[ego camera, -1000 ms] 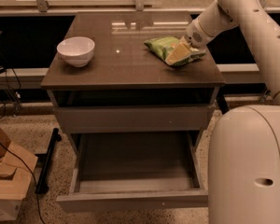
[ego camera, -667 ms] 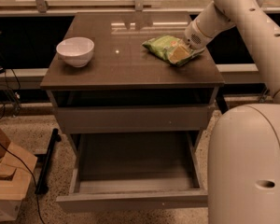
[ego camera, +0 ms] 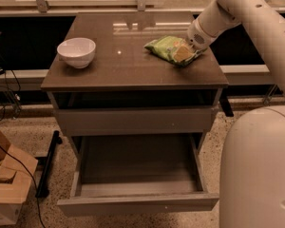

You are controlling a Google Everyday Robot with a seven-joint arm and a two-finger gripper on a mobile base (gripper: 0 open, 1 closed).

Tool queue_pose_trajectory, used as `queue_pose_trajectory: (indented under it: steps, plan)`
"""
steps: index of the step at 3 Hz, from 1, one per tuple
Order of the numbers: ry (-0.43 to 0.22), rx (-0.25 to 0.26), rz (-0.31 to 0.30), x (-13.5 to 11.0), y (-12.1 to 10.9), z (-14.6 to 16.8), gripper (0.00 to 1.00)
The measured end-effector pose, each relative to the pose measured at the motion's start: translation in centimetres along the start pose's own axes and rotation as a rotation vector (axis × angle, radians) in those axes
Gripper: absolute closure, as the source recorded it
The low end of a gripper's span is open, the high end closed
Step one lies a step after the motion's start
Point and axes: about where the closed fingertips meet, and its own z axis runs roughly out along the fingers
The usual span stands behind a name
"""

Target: Place green jalapeno chip bag into middle drawer

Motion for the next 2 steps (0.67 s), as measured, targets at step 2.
queue_pose_trajectory:
  steps: [2]
  plan:
    - [-0.014, 0.006, 0.012, -0.25, -0.28, 1.04, 0.4]
